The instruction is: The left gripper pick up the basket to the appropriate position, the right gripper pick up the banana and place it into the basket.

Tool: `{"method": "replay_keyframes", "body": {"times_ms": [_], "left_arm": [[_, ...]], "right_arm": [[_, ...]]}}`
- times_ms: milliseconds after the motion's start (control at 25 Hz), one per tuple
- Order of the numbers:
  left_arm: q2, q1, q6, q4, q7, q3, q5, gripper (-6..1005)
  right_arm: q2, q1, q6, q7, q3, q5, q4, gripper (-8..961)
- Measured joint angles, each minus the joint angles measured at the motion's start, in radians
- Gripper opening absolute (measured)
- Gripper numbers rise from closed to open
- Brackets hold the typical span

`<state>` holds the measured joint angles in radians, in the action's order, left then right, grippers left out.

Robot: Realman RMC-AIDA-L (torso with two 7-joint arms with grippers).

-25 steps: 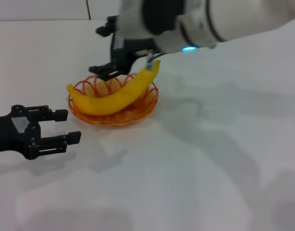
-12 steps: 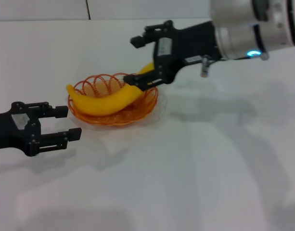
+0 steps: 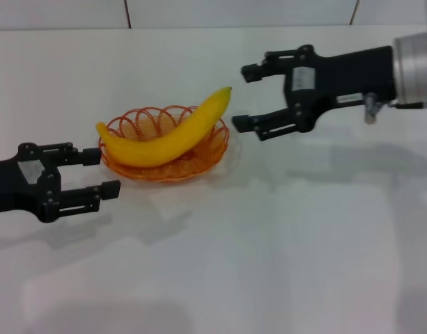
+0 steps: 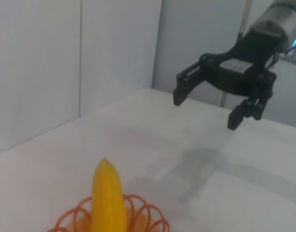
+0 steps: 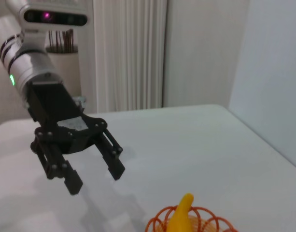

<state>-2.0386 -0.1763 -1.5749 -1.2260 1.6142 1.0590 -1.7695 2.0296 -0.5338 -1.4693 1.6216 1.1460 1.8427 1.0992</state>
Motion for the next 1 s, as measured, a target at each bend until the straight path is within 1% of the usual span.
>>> {"method": "replay_keyframes", "body": {"times_ms": [160, 320, 440, 560, 720, 1000], "left_arm": [[0.000, -0.001, -0.001, 0.017, -0.030, 0.000, 0.027, 676], [0.000, -0.005, -0.005, 0.039, -0.053, -0.001, 0.051, 676], [0.002, -0.005, -0.008, 0.060, -0.091, -0.004, 0.083, 676], [0.003, -0.006, -0.009, 0.068, -0.098, -0.004, 0.081, 676], [0.004, -0.007, -0.009, 0.075, -0.102, -0.010, 0.078, 675], [0.005, -0.001, -0.010, 0.102, -0.110, -0.059, 0.056, 675]], "right_arm": [[-0.002, 0.000, -0.044, -0.089, -0.094, -0.001, -0.122, 862], [-0.005, 0.000, -0.049, -0.170, -0.170, -0.002, -0.246, 862], [-0.006, 0.001, -0.050, -0.208, -0.195, 0.000, -0.305, 862], [-0.007, 0.002, -0.044, -0.213, -0.197, 0.008, -0.330, 862], [-0.017, 0.002, -0.041, -0.215, -0.196, 0.019, -0.362, 863], [-0.019, 0.002, -0.036, -0.205, -0.206, 0.083, -0.370, 863]]}}
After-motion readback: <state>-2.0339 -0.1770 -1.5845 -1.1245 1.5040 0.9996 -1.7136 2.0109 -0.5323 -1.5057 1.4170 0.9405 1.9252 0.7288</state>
